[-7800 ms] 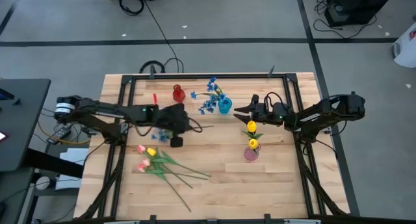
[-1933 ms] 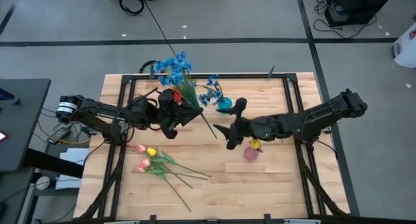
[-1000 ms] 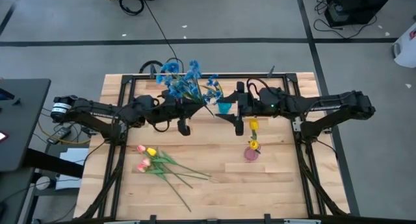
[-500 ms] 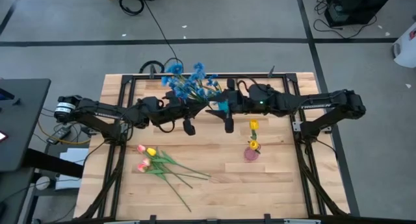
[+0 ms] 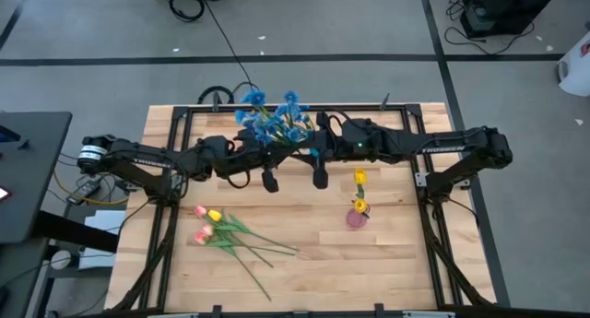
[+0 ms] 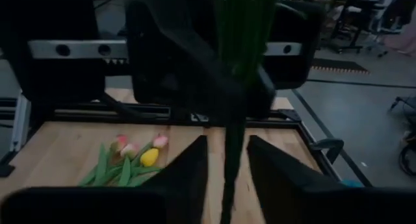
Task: Sort flowers into vase by color
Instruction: Put the blue flower into the blue flower vase
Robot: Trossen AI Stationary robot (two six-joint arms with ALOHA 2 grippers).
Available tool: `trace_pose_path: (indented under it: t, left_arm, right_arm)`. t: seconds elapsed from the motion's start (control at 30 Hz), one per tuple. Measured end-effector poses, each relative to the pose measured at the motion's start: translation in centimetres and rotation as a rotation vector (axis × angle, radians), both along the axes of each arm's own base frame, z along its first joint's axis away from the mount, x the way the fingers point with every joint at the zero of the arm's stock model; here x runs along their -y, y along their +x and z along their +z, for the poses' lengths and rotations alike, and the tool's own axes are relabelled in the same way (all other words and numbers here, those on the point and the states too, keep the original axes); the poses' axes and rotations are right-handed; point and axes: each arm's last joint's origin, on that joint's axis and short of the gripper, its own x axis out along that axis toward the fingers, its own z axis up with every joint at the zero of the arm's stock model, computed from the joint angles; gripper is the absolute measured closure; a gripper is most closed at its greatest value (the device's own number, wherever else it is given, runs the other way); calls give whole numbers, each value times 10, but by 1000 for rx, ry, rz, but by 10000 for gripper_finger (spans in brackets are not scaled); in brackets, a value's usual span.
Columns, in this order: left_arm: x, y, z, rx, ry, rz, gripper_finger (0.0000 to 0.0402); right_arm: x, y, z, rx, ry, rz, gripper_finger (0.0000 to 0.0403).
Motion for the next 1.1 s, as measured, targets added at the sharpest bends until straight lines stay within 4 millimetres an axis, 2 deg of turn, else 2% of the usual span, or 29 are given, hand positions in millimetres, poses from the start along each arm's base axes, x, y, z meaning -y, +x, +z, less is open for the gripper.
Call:
trace_pose_path:
  t: [0.17, 0.27, 0.4, 0.57, 0.8, 1.1]
  left_arm:
    - [0, 0, -1, -10, -1, 14, 372]
    - [-1, -4, 2, -11, 1, 33, 341]
    - [-2, -21, 15, -19, 23, 65, 276]
    - [-1, -45, 24, -28, 58, 64, 215]
    - [4, -59, 9, -62, 94, 57, 204]
    - [16, -61, -32, -157, 96, 15, 204]
  right_arm:
    - [3, -1, 0, -6, -10, -20, 379]
    - [5, -4, 3, 6, 4, -13, 381]
    - [6, -15, 17, 62, 33, 14, 366]
    - [5, -27, 29, 97, 8, 27, 394]
    - [8, -40, 41, 132, -5, 18, 395]
    - [11, -56, 47, 127, -45, -31, 394]
